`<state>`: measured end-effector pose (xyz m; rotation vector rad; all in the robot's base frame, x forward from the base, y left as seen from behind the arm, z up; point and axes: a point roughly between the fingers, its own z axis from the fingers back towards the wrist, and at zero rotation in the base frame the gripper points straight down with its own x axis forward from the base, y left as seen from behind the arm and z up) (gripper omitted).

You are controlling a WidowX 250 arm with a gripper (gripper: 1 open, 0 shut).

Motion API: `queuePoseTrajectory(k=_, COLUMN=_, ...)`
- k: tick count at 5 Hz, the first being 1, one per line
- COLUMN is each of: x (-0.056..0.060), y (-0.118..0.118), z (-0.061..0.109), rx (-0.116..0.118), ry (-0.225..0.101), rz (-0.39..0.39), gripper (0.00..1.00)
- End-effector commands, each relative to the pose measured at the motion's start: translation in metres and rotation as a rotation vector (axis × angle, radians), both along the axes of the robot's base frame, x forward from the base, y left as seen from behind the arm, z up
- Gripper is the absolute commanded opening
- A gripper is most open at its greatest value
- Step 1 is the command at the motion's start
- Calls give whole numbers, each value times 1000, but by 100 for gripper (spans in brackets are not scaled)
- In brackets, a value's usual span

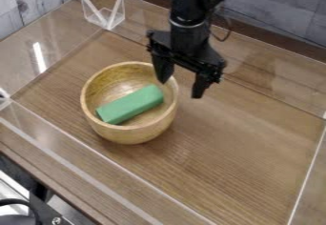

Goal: Put green object into wooden bowl

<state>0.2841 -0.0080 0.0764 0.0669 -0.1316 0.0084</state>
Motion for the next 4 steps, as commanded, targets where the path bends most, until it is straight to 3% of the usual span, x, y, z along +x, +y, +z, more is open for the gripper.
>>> queuePoseTrajectory(k=1, x=13, y=-15, z=17, rx=-27, ry=-48, rz=-17, gripper=100)
queuePoseTrajectory(k=3, x=27, y=-47, z=25, rx=-67, ry=-59, rz=-61, gripper=100)
queuePoseTrajectory(k=4, x=25, y=-50, z=30, rx=-78, ry=-62, rz=-97, gripper=100)
